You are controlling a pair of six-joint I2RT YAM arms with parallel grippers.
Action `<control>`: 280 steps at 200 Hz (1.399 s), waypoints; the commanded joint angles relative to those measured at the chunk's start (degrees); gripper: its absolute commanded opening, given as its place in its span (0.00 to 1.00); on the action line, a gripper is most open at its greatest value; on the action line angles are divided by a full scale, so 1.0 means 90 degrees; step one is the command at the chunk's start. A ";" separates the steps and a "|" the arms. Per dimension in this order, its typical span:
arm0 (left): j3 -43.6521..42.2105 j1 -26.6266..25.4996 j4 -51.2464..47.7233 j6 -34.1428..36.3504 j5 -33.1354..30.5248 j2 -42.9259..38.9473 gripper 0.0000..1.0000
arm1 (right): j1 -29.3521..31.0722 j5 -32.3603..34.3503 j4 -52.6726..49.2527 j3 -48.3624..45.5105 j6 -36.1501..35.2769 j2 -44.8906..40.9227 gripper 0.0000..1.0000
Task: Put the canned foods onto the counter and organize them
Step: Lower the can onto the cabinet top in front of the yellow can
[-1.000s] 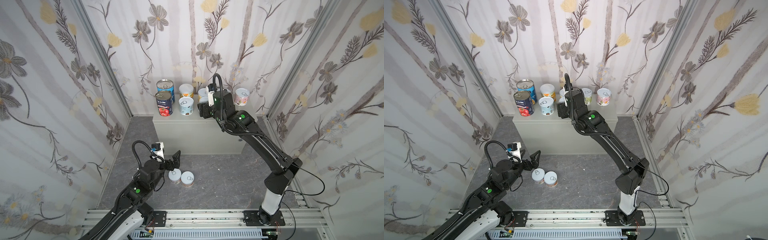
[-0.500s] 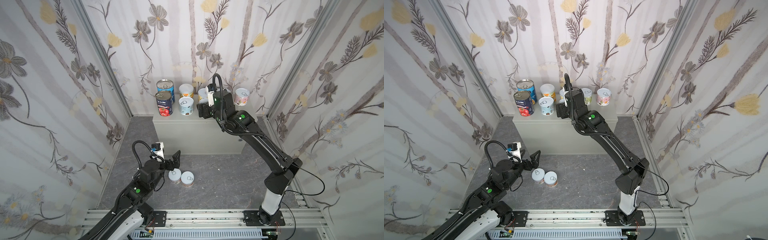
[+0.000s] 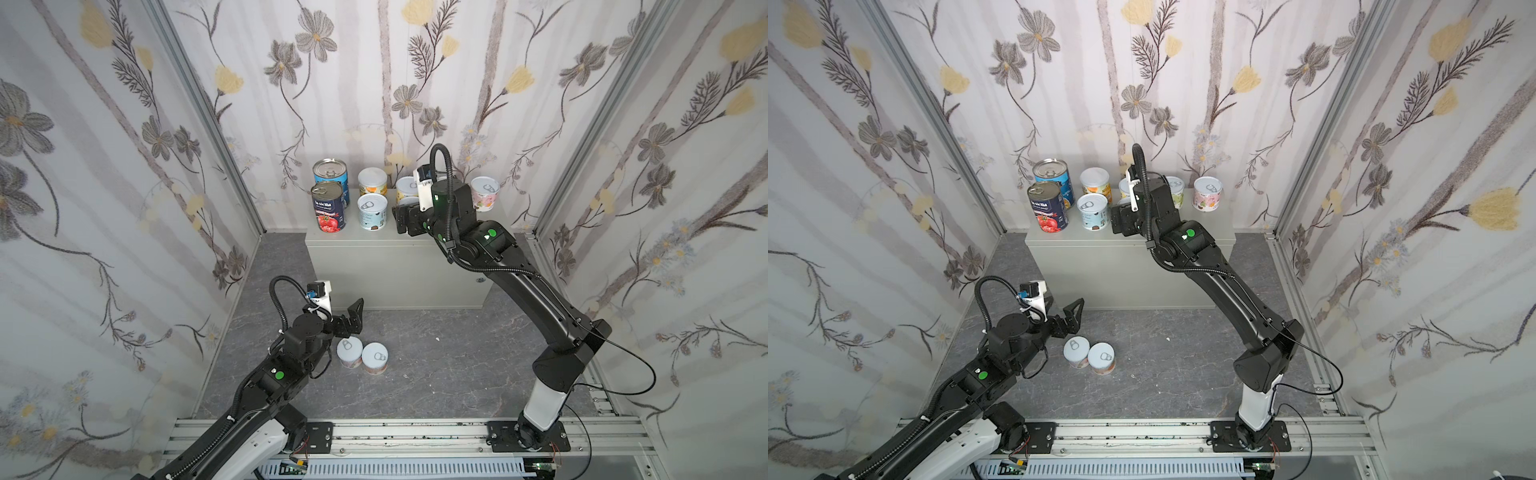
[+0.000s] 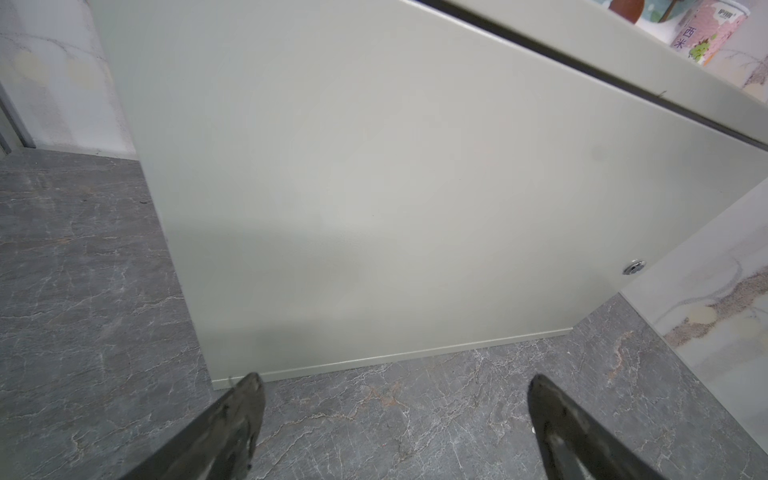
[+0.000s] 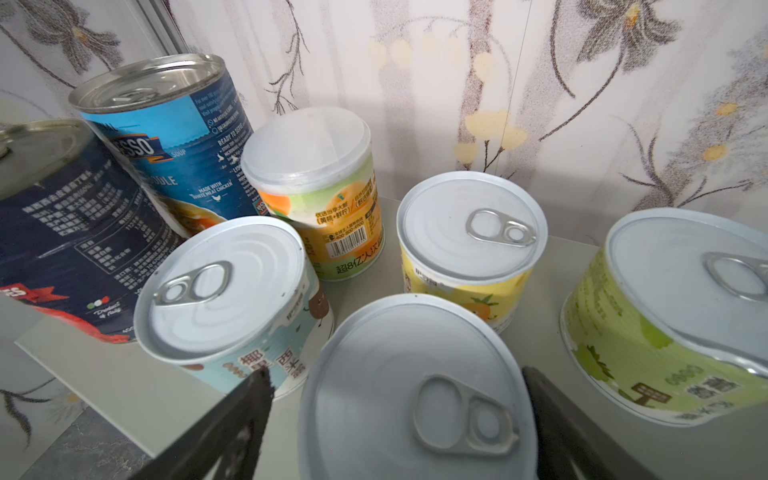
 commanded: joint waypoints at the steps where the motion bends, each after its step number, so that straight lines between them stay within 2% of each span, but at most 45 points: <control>1: 0.0087 0.0002 0.0116 0.0042 -0.0013 0.0019 1.00 | 0.0010 -0.0192 0.0080 -0.0028 0.0020 -0.0016 0.91; 54: 0.0058 0.0007 0.0061 0.0035 -0.0227 -0.0105 1.00 | 0.0013 -0.0095 0.0034 -0.0025 0.0029 0.0107 0.85; 174: 0.0048 0.0007 0.0025 0.0037 -0.0191 -0.0167 1.00 | 0.0013 0.0251 0.0238 -0.0018 -0.0019 0.0266 0.78; 244: 0.0039 0.0007 -0.0012 0.0018 -0.0259 -0.0167 1.00 | 0.0013 0.0349 0.0326 -0.0018 -0.0019 0.0300 0.78; 280: 0.0029 0.0005 -0.0033 0.0017 -0.0277 -0.0173 1.00 | 0.0018 0.0159 0.0347 -0.0017 -0.0010 0.0262 0.79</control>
